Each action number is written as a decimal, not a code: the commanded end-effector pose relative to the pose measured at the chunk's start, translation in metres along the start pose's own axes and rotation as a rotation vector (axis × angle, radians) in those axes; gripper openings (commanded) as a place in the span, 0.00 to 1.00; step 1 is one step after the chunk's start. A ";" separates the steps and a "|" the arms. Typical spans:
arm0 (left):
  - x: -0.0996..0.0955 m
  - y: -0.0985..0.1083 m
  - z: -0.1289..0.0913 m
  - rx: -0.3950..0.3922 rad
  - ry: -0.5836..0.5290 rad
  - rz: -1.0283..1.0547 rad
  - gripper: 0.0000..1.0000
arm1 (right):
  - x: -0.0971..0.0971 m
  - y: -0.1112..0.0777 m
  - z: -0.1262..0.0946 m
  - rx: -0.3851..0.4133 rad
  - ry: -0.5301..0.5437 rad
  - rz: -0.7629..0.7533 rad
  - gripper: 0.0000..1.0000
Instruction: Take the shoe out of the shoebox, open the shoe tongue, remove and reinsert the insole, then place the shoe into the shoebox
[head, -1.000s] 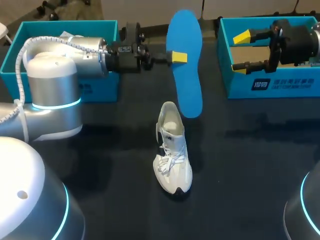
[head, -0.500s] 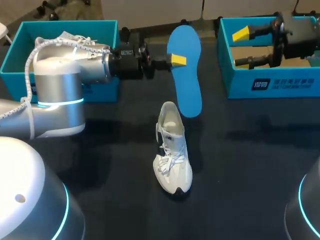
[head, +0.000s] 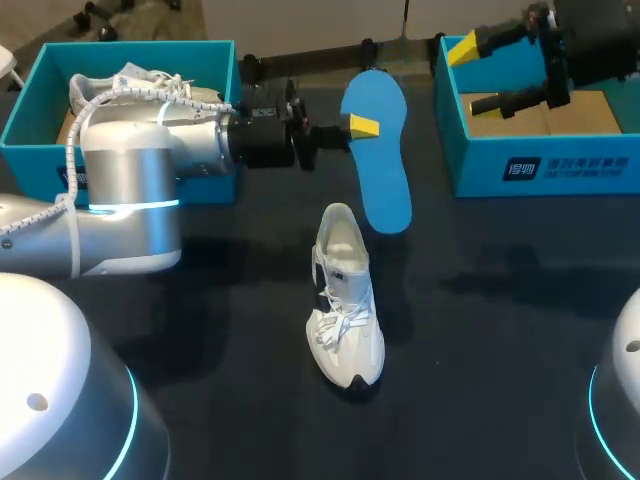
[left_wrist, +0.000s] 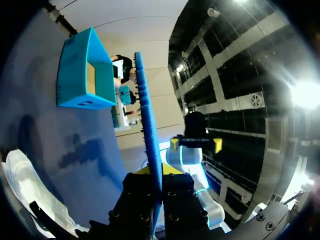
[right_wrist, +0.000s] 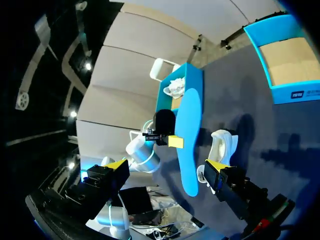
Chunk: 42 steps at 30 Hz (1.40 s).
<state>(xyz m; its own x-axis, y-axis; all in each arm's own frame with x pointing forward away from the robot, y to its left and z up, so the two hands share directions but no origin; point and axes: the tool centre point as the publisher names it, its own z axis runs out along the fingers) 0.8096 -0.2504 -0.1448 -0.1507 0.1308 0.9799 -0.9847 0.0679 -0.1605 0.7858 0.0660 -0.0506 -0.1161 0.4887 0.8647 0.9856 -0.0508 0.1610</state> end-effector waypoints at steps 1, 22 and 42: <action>-0.007 -0.002 0.004 -0.005 -0.003 -0.007 0.00 | 0.018 0.001 -0.001 -0.004 -0.254 0.010 1.00; -0.007 -0.002 0.004 -0.006 -0.003 -0.008 0.00 | 0.046 0.003 0.008 0.009 -0.659 -0.036 1.00; -0.007 -0.002 0.004 -0.006 -0.003 -0.008 0.00 | 0.048 0.008 0.040 0.071 -0.953 -0.059 1.00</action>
<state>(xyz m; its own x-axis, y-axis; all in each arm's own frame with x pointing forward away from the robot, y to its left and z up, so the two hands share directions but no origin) 0.8132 -0.2548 -0.1507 -0.1421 0.1264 0.9817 -0.9853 0.0772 -0.1526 0.7865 0.1152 -0.0269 -0.0716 0.9603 0.2695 0.9886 0.0325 0.1470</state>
